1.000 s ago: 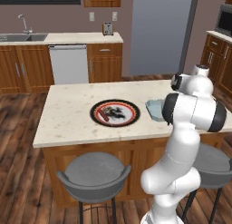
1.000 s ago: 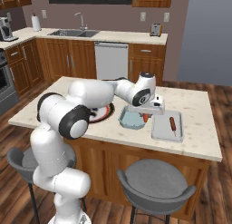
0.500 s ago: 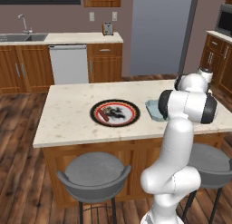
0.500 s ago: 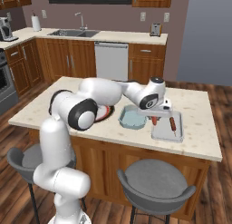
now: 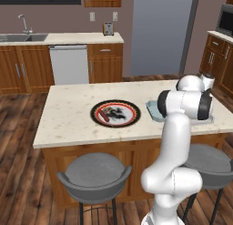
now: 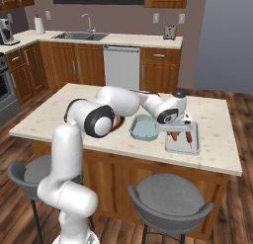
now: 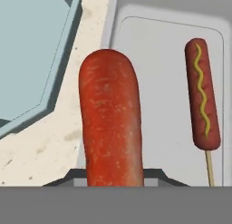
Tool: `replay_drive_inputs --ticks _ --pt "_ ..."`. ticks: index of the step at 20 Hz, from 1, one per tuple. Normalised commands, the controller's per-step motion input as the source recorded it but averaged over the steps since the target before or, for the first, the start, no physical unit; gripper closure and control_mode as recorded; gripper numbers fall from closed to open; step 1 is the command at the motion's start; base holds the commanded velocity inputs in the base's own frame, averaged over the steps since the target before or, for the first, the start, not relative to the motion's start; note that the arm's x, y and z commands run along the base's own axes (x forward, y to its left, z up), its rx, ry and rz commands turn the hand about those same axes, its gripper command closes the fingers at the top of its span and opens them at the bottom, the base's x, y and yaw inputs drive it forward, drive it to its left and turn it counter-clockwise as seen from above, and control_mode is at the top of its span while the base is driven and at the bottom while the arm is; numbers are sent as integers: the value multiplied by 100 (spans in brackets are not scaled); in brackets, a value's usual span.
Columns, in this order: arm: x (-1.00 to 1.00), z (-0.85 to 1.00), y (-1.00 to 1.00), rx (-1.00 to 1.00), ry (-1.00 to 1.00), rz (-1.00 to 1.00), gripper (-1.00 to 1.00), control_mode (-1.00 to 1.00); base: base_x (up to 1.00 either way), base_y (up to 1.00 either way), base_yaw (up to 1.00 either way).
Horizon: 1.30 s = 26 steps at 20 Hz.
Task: Place one cooked food and one vegetable from the large plate to each tupperware container.
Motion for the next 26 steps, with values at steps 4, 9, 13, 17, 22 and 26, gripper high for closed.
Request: replay_drive_inputs --ticks 4,9,13,17,22,26 --pt "24 -27 -4 0 0 0 100 -100 0 0 0" --pt "30 -24 0 0 0 0 100 -100 0 0 0" --pt "22 -26 -10 0 0 0 100 -100 0 0 0" --pt "6 -22 -10 0 0 0 100 -100 0 0 0" --pt "0 -16 1 0 0 0 -100 -100 0 0 0" --pt "-2 9 0 0 -1 0 -100 -100 0 0 0"
